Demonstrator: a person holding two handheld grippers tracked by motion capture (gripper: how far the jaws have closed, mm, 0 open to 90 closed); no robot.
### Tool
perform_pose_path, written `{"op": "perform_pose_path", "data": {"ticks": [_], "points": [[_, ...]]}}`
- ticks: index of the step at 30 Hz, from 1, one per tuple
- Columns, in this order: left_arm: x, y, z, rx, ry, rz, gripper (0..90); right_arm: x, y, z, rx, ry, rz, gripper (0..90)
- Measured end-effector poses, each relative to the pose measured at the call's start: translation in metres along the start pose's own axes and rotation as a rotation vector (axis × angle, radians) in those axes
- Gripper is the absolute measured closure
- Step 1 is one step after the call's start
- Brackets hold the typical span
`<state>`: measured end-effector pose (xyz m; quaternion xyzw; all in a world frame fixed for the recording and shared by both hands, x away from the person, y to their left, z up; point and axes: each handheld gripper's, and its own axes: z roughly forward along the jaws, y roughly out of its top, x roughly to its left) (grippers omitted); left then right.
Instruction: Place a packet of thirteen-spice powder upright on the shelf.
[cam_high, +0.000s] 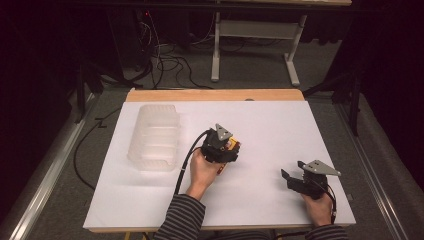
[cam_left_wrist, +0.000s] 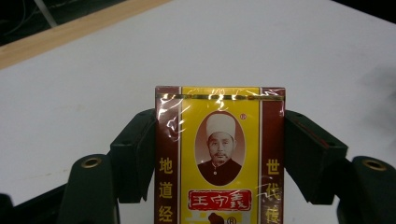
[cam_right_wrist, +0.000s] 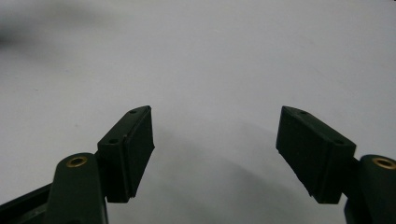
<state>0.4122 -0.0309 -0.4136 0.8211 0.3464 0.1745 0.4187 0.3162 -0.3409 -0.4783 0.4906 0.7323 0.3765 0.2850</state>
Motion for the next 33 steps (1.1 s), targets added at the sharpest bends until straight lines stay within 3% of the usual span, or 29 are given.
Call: {"op": "perform_pose_path", "data": {"ticks": [6,20,27,33], "points": [[0.001,0.002,-0.010,-0.054,-0.012,-0.018,33.4,0.001,0.000,-0.001,-0.005,-0.017,0.009,27.9],[-0.001,0.003,-0.030,-0.099,0.003,-0.011,33.4,0.001,0.000,0.000,-0.003,-0.011,0.013,27.9],[0.006,0.002,-0.044,-0.143,0.019,-0.044,33.4,0.000,0.000,0.001,0.008,-0.005,0.003,27.9],[0.010,0.001,-0.049,-0.148,0.024,-0.054,33.4,0.000,0.000,0.000,-0.003,-0.005,0.012,27.9]]}}
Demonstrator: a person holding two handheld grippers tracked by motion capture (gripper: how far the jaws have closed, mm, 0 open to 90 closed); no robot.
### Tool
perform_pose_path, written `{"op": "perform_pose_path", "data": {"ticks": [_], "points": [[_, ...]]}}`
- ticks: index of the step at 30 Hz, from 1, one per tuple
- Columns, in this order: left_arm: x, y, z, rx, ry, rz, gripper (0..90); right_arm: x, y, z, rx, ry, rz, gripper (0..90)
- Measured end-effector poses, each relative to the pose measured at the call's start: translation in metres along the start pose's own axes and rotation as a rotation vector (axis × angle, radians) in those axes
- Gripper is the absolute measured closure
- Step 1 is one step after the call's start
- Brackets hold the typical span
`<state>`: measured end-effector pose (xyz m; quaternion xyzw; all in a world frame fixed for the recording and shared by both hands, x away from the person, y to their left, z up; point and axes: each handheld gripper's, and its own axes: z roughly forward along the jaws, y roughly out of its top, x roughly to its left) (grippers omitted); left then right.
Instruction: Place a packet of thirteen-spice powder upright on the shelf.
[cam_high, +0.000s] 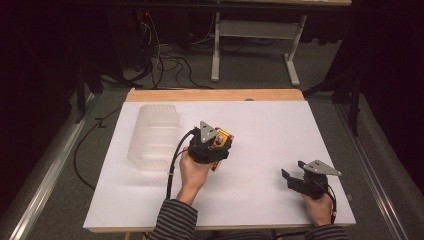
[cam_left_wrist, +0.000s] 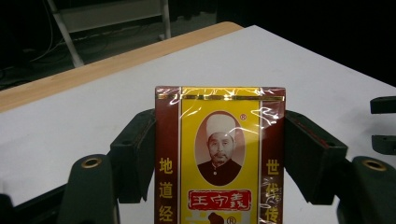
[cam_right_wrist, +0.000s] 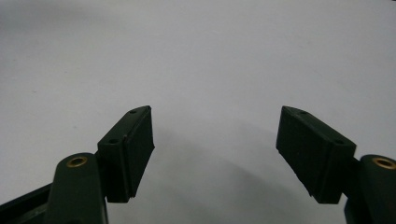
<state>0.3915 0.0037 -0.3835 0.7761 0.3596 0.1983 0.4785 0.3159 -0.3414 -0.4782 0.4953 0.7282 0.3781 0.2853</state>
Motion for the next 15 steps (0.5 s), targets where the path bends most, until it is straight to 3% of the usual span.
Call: {"op": "perform_pose_path", "data": {"ticks": [6,15], "points": [[0.003,0.000,-0.007,-0.023,0.006,-0.013,33.4,0.000,0.000,0.001,0.006,0.005,-0.002,28.0],[0.010,-0.001,-0.013,-0.016,0.005,-0.032,33.3,0.000,0.000,0.000,0.007,0.009,0.002,28.0]]}}
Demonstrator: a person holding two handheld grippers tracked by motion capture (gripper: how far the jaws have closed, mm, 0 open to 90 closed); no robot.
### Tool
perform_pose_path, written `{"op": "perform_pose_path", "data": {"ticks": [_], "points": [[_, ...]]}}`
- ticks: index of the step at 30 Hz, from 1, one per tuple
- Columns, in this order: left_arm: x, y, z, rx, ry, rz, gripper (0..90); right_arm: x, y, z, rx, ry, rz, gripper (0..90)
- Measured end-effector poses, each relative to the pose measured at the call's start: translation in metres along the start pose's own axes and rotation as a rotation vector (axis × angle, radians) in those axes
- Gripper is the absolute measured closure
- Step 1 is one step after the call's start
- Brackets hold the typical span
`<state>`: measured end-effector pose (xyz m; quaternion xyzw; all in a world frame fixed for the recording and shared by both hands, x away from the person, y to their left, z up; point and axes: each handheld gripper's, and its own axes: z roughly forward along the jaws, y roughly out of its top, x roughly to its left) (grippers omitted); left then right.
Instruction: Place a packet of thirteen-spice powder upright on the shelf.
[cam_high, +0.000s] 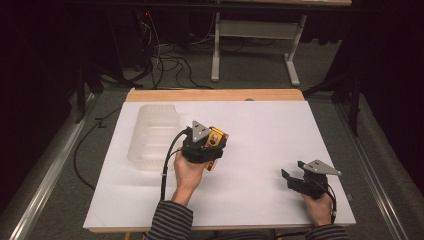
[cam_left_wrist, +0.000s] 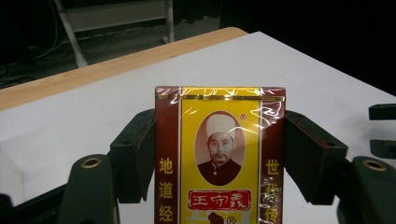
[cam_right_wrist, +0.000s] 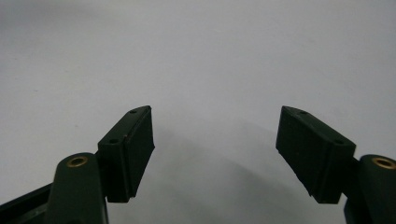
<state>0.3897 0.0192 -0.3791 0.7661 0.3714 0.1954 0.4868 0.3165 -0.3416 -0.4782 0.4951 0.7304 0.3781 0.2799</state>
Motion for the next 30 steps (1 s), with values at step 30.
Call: {"op": "perform_pose_path", "data": {"ticks": [30], "points": [[0.020,0.002,-0.034,-0.035,0.052,-0.015,33.3,0.000,0.000,0.000,0.008,0.004,0.005,27.9]]}}
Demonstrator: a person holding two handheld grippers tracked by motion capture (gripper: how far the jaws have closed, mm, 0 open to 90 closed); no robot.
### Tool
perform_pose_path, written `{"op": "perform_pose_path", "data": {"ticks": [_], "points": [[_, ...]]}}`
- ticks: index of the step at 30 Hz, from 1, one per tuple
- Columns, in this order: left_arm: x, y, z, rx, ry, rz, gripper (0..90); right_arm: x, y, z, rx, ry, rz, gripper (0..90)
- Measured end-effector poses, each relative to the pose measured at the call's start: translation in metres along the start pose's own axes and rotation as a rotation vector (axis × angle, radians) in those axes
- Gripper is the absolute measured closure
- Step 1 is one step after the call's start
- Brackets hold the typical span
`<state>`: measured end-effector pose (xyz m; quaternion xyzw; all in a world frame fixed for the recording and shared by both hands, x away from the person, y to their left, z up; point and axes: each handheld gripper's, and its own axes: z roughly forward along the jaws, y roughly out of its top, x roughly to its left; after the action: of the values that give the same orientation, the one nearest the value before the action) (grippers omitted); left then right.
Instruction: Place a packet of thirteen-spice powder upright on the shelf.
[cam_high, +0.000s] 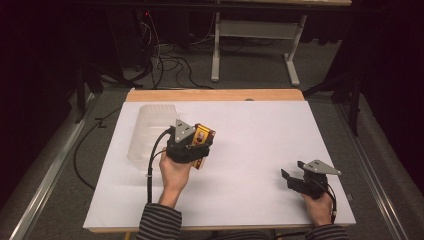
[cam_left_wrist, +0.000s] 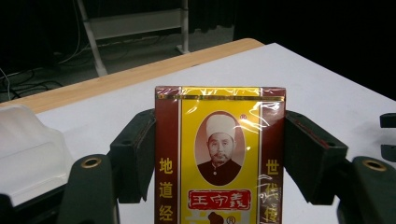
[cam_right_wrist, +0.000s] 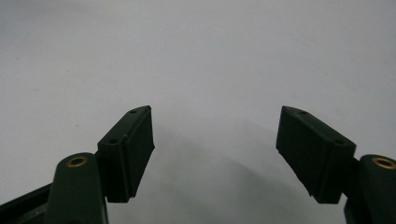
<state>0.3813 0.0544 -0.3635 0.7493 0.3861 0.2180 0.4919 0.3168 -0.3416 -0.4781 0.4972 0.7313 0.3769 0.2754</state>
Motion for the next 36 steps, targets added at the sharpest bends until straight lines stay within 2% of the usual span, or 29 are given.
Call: {"op": "perform_pose_path", "data": {"ticks": [17,25,26,28,36], "points": [[0.010,0.000,-0.009,-0.010,0.038,-0.013,33.2,0.000,0.000,0.000,-0.003,0.001,0.005,27.9],[0.020,-0.001,-0.016,-0.023,0.081,-0.024,33.2,0.000,0.000,0.000,-0.003,-0.001,0.002,27.8],[0.022,-0.001,-0.019,-0.025,0.112,-0.012,33.2,0.000,0.000,0.000,-0.003,-0.002,0.002,27.8],[0.024,-0.002,-0.021,-0.035,0.128,-0.008,33.2,0.000,0.000,0.000,-0.004,-0.001,0.002,27.8],[0.040,-0.002,-0.030,-0.068,0.177,-0.038,33.1,0.000,0.000,0.000,0.000,-0.003,0.004,27.8]]}}
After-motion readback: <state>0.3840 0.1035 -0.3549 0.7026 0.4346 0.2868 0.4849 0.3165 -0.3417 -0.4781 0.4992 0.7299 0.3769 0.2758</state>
